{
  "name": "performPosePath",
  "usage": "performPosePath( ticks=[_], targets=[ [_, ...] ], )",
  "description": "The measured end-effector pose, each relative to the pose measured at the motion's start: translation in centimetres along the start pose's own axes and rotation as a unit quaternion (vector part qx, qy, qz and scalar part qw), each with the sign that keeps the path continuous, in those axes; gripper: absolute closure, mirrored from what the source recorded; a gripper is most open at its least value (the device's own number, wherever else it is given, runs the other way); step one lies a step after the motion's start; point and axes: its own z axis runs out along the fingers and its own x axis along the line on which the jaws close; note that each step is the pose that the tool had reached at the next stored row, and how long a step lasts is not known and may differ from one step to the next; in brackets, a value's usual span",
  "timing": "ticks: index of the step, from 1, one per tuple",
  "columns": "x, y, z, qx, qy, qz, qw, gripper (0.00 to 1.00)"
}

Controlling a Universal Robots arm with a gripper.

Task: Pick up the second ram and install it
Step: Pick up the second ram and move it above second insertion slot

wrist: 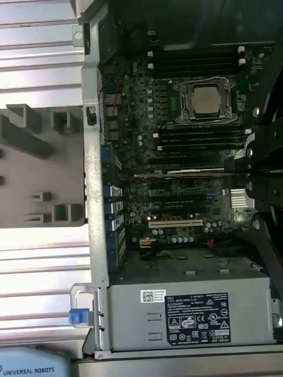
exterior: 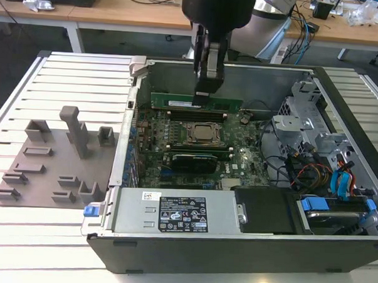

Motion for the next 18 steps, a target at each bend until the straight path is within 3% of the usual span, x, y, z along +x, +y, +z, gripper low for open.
performPosePath(
  ticks=[4,6,13,18],
  targets=[
    [-0.20,-2.21,-0.01,-0.0003,0.0000,0.000,1.0000,0.87],
    [-0.25,-2.85,0.01,-0.0003,-0.0001,0.000,1.0000,0.87],
    [-0.47,-4.35,0.17,-0.0012,0.0001,0.000,1.0000,0.87],
    [-0.54,-4.89,1.59,-0.0027,0.0002,0.000,1.0000,0.87]
  ],
)
